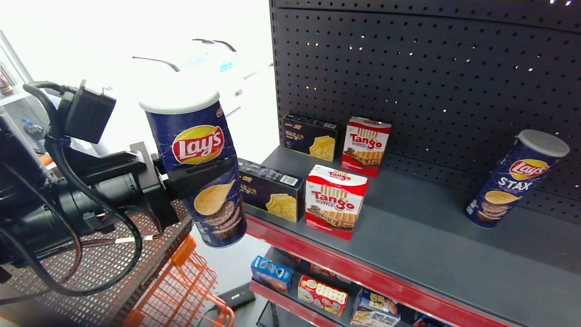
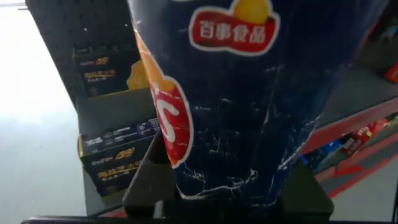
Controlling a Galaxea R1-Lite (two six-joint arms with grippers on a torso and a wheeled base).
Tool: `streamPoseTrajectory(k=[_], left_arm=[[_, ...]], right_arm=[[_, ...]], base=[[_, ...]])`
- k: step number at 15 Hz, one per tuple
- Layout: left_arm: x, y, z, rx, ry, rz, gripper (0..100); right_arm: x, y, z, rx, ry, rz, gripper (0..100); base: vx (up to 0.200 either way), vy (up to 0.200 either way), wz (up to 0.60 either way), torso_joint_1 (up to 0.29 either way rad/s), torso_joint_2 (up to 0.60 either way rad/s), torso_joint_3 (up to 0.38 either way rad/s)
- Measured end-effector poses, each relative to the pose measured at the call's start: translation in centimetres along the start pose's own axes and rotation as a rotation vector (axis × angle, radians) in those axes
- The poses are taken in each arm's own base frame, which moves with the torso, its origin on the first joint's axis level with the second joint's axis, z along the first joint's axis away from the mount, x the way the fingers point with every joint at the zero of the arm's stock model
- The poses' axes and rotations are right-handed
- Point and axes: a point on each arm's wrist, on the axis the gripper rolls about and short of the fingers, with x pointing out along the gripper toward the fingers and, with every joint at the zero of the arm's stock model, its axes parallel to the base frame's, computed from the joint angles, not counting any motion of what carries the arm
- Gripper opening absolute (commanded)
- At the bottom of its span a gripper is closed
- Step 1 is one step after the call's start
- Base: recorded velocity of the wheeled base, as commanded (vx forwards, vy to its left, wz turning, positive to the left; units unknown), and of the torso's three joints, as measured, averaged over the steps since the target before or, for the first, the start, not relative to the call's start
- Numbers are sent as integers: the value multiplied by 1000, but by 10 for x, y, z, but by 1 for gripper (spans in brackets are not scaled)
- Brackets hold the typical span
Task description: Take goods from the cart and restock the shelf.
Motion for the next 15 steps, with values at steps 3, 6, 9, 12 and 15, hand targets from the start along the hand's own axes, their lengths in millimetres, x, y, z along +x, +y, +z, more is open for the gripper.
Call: streamPoseTrajectory(k=[3, 6, 9, 12, 15], left_arm=[[1, -3, 1, 8, -9, -57, 0], [1, -7, 5, 27, -36, -119, 0], [4, -11, 6, 26, -39, -154, 0], [7, -16, 9, 26, -46, -187, 0], [8, -18, 10, 25, -50, -194, 0]], right_arm=[[0, 0, 0, 1, 0, 0, 100], [0, 0, 0, 1, -1, 0, 100], [0, 0, 0, 1, 0, 0, 100], [0, 0, 0, 1, 0, 0, 100], [0, 0, 0, 1, 0, 0, 100]], base=[[0, 0, -400, 3, 3, 3], [0, 0, -600, -4, -2, 1], [0, 0, -600, 4, 6, 2], [0, 0, -600, 2, 2, 1], [0, 0, 0, 0, 0, 0]])
